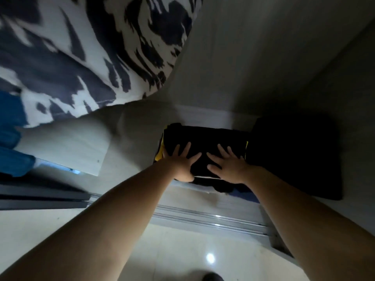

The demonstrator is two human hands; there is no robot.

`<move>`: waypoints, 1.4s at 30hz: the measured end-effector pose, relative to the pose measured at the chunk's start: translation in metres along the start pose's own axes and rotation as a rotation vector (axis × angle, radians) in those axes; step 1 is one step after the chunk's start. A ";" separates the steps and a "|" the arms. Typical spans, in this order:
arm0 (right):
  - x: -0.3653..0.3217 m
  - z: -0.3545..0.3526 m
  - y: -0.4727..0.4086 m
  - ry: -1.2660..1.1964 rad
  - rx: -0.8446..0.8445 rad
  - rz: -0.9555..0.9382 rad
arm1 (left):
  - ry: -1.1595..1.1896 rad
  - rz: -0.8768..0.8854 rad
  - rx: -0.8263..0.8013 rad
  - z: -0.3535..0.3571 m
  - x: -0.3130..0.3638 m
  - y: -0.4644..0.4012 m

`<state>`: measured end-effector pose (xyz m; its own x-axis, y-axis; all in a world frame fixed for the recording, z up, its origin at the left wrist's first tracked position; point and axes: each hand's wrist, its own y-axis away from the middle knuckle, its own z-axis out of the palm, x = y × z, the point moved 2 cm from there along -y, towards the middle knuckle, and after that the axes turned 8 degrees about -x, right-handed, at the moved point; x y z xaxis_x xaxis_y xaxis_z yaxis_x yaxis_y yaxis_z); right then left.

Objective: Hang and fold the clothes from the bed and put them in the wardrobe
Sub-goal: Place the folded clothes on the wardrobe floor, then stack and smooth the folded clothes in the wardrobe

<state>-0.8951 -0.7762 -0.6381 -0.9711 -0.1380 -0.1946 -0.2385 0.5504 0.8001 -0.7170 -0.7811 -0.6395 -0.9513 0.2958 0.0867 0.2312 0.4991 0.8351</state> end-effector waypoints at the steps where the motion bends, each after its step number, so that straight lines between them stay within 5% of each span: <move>1: 0.000 -0.010 0.009 -0.035 0.026 0.000 | 0.011 0.003 0.009 -0.008 0.001 0.010; 9: -0.016 -0.054 0.167 -0.249 0.248 -0.004 | 0.431 0.055 0.272 -0.065 0.050 0.167; 15: -0.048 -0.072 0.316 -0.332 0.251 0.049 | 0.429 0.104 0.341 -0.104 0.095 0.313; 22: -0.069 -0.093 0.464 -0.567 0.459 0.131 | 0.191 0.253 0.411 -0.141 0.137 0.425; 26: -0.044 -0.080 0.543 -0.479 0.459 0.199 | 0.046 0.439 0.346 -0.150 0.200 0.461; 32: 0.026 -0.004 0.687 -0.538 0.517 0.539 | -0.439 0.647 0.296 -0.129 0.337 0.513; 42: 0.141 0.163 0.896 -0.765 0.612 0.882 | -0.601 0.966 0.289 -0.070 0.603 0.596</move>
<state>-1.2464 -0.1683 -0.0414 -0.5088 0.8431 -0.1741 0.7052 0.5242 0.4774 -1.1669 -0.3628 -0.0513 -0.1243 0.9512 0.2824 0.9157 0.0004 0.4018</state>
